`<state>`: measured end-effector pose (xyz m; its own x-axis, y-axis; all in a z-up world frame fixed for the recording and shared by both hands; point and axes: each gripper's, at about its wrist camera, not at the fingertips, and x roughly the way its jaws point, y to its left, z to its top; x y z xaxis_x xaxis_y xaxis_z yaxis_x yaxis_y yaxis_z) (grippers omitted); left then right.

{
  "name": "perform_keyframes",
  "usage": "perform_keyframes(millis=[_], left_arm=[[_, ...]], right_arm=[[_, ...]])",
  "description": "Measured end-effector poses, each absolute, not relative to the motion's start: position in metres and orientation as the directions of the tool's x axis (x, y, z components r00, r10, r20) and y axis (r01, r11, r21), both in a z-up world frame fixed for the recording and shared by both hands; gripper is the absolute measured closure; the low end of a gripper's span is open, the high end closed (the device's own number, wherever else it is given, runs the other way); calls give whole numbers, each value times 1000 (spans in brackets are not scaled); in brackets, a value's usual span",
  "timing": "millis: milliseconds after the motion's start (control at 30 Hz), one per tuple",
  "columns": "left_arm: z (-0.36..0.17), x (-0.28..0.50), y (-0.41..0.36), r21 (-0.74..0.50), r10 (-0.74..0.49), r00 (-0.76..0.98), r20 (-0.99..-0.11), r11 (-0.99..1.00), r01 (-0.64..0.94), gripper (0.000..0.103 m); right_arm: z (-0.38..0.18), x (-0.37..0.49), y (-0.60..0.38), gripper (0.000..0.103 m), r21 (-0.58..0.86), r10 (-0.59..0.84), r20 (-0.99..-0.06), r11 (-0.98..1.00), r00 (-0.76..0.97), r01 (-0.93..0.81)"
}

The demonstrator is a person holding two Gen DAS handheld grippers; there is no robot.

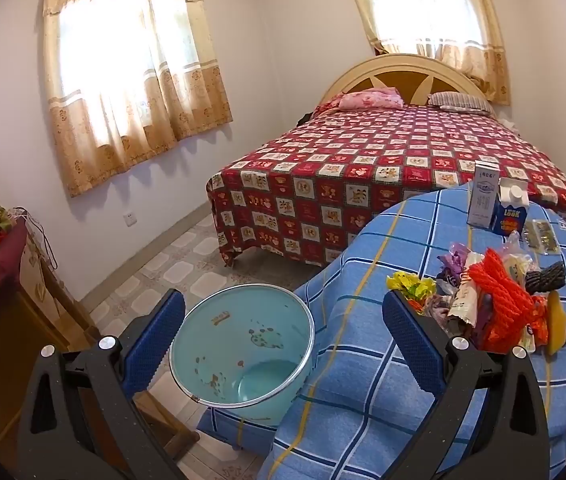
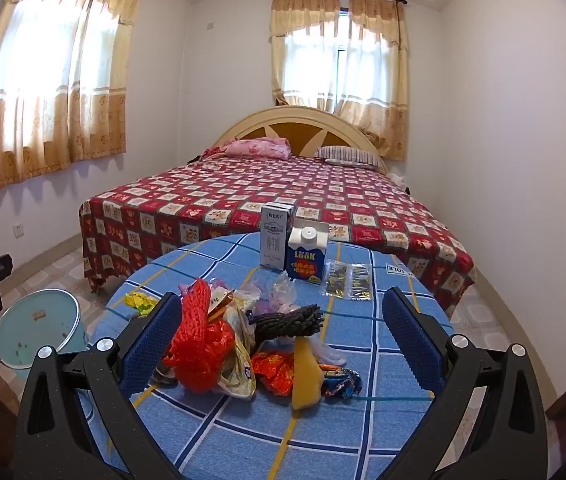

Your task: Collect trash

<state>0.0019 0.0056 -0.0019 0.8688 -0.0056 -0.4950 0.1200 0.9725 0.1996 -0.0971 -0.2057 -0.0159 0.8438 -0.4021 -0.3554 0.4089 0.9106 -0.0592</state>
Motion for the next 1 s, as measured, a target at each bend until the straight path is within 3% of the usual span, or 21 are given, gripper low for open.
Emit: perform_keyframes(millis=[1000], left_arm=[[-2, 0, 1, 197, -5, 869, -495, 973, 117, 6]], right_arm=[[-14, -98, -208, 5, -58, -402, -358, 910, 843, 410]])
